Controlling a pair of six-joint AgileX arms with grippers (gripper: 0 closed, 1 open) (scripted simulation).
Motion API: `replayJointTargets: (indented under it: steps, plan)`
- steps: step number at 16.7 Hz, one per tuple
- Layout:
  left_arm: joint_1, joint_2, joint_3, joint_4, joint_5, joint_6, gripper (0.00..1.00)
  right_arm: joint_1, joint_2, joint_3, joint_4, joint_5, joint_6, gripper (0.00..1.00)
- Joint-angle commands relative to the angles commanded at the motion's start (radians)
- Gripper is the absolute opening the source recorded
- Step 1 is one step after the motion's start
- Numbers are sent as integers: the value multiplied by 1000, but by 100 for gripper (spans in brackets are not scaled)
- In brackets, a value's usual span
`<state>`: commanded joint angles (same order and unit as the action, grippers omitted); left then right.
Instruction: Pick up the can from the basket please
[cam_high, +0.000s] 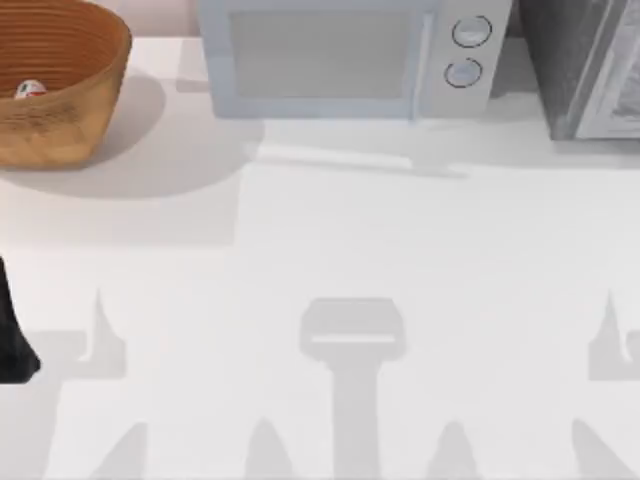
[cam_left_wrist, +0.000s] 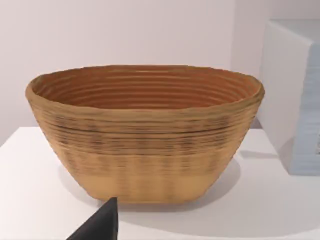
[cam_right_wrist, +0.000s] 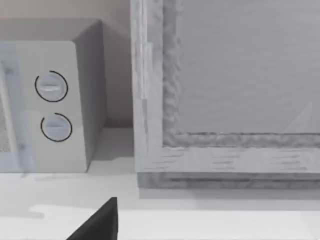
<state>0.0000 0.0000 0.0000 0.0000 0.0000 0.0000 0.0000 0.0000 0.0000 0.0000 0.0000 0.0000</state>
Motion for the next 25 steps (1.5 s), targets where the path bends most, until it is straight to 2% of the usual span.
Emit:
replayJointTargets:
  steps: [5, 10, 15, 25]
  plan:
    - [6, 56, 48, -29, 1, 2, 100, 0, 0, 0, 0, 0, 0, 100]
    - [24, 329, 296, -159, 16, 14, 100, 0, 0, 0, 0, 0, 0, 100]
    - [45, 756, 698, -354, 46, 34, 100, 0, 0, 0, 0, 0, 0, 100]
    - [98, 1773, 1653, -817, 114, 83, 100, 0, 0, 0, 0, 0, 0, 100]
